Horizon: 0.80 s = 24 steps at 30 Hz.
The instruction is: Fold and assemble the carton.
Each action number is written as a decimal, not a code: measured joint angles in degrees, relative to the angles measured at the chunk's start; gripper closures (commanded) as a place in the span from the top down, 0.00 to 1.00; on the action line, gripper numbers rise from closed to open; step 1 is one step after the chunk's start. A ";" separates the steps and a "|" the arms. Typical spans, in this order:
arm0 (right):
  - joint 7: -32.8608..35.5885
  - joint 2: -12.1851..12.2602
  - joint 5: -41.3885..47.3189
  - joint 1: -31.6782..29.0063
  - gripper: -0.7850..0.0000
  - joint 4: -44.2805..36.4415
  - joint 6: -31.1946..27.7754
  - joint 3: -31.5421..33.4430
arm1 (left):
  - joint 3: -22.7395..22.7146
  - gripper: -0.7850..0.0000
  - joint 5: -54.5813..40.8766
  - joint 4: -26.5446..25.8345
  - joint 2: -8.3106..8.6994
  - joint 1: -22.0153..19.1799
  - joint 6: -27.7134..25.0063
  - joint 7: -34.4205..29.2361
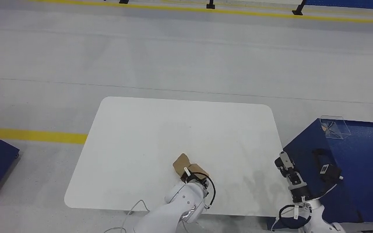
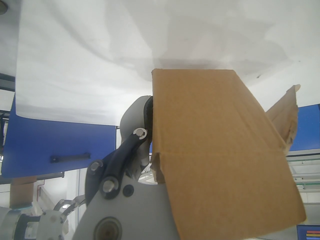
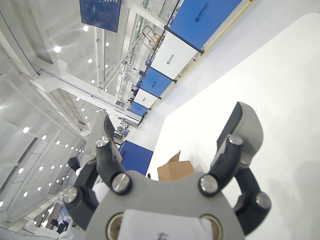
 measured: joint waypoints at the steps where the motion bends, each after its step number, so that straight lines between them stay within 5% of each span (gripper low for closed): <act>1: 0.00 0.00 0.00 0.00 1.00 0.00 0.00 0.00 | -0.05 0.30 -0.03 0.30 -0.16 -0.14 0.14 -0.15; 2: 0.00 0.00 0.00 0.00 1.00 0.00 0.00 0.00 | -0.07 0.44 -0.02 0.59 -0.31 -0.27 0.32 -0.45; 3: 0.00 0.00 0.00 0.00 1.00 0.00 0.00 0.00 | -0.01 1.00 0.30 0.95 -0.52 -0.48 0.61 -1.02; 13: 0.00 0.00 0.00 0.00 1.00 0.00 0.00 0.00 | 0.51 1.00 4.70 -3.02 -1.51 0.69 2.41 -5.24; 19: 0.00 0.00 0.00 0.00 1.00 0.00 0.00 0.00 | -1.19 1.00 10.00 -11.90 -0.51 5.30 4.57 -7.13; 24: 0.00 0.00 0.00 0.00 1.00 0.00 0.00 0.00 | -3.04 1.00 19.17 -22.56 1.65 10.73 12.68 -12.42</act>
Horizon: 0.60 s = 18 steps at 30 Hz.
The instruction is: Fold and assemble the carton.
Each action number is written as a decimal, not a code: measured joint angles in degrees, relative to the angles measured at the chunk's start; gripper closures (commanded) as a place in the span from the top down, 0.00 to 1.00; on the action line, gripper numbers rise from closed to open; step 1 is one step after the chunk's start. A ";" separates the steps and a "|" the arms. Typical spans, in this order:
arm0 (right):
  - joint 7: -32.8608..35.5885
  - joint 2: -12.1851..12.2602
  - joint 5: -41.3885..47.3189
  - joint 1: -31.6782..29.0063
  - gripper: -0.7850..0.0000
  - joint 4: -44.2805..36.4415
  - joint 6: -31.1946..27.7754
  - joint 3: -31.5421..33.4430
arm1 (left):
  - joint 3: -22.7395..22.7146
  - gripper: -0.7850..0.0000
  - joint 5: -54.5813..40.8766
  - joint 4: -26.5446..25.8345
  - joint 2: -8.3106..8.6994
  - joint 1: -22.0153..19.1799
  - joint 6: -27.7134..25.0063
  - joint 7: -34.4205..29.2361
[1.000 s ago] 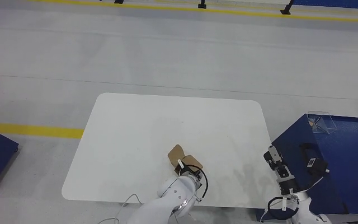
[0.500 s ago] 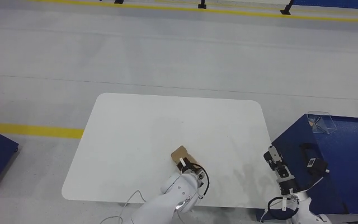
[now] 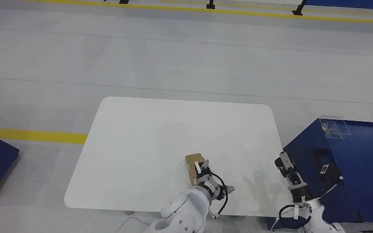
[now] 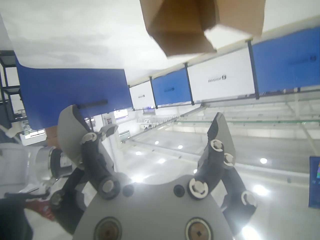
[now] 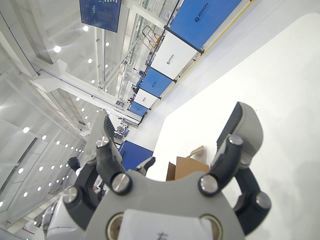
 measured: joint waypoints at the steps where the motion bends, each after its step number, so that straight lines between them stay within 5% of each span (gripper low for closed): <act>1: 0.00 0.00 0.00 0.00 1.00 0.00 0.00 0.00 | -0.36 1.00 1.96 -1.62 0.45 0.80 2.11 -1.48; 8: 0.00 0.00 0.00 0.00 1.00 0.00 0.00 0.00 | -4.76 1.00 20.13 -6.74 4.13 2.81 19.27 -21.06; 18: 0.00 0.00 0.00 0.00 1.00 0.00 0.00 0.00 | -7.27 1.00 41.81 -5.36 7.26 3.53 24.25 -46.49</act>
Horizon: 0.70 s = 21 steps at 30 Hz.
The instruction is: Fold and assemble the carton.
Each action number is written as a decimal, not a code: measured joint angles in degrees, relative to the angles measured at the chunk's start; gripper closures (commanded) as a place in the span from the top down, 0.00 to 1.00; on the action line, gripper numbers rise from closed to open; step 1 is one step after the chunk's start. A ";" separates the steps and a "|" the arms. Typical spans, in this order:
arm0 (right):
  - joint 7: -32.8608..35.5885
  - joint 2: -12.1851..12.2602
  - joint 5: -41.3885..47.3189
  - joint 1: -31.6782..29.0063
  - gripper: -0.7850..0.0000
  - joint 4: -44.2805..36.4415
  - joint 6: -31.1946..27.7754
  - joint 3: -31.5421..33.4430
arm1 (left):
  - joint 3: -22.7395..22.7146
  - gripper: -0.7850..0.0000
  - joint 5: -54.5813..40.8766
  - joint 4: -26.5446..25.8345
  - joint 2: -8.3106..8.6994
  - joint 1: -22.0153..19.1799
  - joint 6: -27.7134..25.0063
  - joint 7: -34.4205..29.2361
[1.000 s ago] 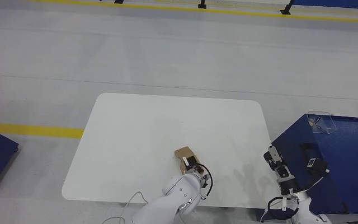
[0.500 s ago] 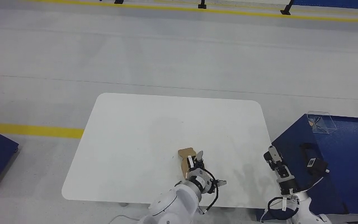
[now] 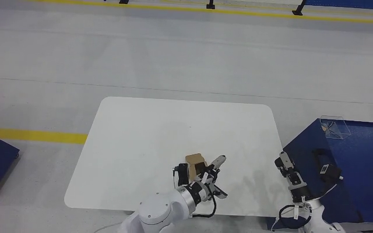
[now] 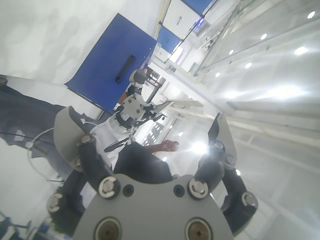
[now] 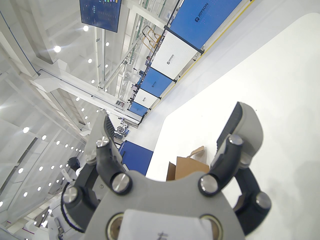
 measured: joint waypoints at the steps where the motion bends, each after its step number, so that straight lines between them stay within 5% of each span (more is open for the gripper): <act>1: 0.00 0.00 0.00 0.00 1.00 0.00 0.00 0.00 | 0.00 1.00 -0.76 0.00 -0.02 0.00 -0.03 0.74; 18: 0.01 0.00 0.00 0.01 1.00 0.00 0.02 -0.02 | 0.00 1.00 -2.39 0.03 -0.03 0.00 -0.06 2.78; 21: 1.12 -0.07 -0.11 0.84 1.00 -0.15 2.92 -0.70 | 0.17 1.00 0.52 -0.72 0.17 -0.01 3.75 5.67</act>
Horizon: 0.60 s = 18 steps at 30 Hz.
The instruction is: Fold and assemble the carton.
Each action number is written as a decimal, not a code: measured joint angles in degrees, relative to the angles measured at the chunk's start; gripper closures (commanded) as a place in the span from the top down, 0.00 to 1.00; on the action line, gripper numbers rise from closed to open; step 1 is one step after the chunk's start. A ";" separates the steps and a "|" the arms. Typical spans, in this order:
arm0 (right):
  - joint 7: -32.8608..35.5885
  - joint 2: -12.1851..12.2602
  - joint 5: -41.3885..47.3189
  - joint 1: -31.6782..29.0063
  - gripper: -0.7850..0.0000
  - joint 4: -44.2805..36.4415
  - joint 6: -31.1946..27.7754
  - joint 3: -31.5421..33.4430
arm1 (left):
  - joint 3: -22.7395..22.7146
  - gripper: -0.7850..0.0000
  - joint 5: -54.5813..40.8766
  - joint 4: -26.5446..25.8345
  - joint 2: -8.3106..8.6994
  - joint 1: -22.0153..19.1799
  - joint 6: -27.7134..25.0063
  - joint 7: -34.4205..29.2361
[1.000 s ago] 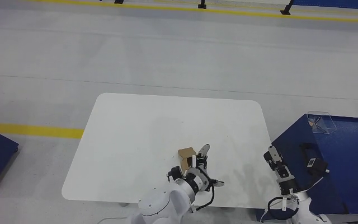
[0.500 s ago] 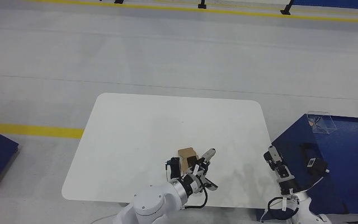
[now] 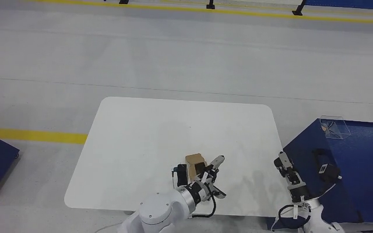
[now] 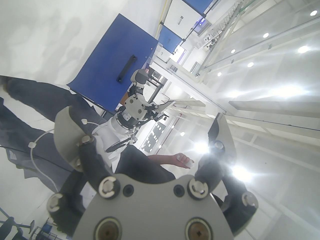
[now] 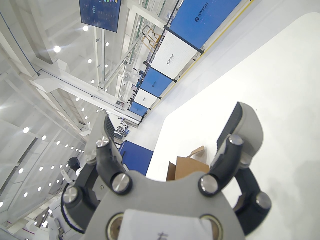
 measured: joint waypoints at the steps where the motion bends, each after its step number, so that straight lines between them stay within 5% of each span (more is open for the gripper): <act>1: 0.81 0.03 -0.95 0.46 1.00 -0.14 1.81 -0.21 | -0.20 1.00 0.71 -1.12 0.00 0.21 2.25 1.82; 6: 9.60 0.51 -9.85 2.94 1.00 -0.73 7.62 -2.52 | -3.39 1.00 -2.57 -7.38 -0.02 2.97 18.24 11.74; 9: 12.74 0.62 -14.12 4.72 1.00 -0.59 10.05 -3.82 | -5.17 1.00 -7.80 -8.44 -0.90 5.23 23.04 19.88; 13: 12.30 0.26 -23.28 7.64 1.00 0.85 15.95 -9.01 | -3.70 1.00 -9.60 -2.77 -2.15 3.19 24.51 31.38; 18: 12.19 -0.92 -29.13 14.21 1.00 5.46 25.79 -18.49 | 2.33 1.00 -13.80 9.84 -3.78 -5.48 24.41 39.59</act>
